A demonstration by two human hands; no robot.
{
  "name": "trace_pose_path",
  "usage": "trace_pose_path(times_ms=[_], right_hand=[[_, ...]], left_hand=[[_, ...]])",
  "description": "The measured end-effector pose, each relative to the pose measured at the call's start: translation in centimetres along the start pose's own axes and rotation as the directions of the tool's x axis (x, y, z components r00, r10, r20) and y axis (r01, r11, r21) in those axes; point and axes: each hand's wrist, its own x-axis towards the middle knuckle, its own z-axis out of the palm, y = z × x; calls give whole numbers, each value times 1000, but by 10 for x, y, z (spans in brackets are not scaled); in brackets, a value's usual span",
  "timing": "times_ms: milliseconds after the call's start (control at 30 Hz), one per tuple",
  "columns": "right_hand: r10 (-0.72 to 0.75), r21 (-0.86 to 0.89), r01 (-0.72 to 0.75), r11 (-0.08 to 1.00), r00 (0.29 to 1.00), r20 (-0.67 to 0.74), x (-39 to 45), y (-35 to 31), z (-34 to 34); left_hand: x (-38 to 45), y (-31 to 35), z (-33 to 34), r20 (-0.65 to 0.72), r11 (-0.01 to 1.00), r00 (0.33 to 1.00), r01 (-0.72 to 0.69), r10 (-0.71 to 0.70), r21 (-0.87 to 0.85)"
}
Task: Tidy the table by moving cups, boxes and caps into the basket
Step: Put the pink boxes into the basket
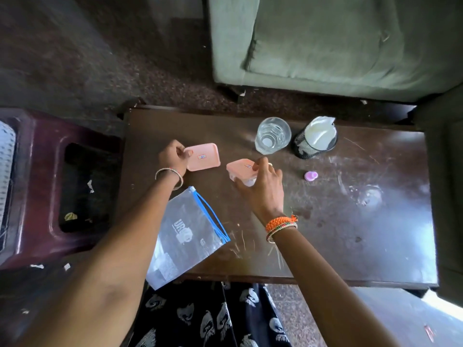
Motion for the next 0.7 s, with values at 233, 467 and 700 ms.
trace_pose_path(times_ms=[233,467,700], right_hand=[[27,271,-52,961,995,95,-10,-33,-5],[-117,681,-237,692,895,430,-13,-164,22],[-421,639,80,765,813,402,-13,-295,90]], left_hand=[[-30,-11,-44,-35,765,965,184,-259,-617],[-52,-59,-200,-102,376,909,63,-404,-924],[-42,-138,-298,-244,299,778,-76,-579,-951]])
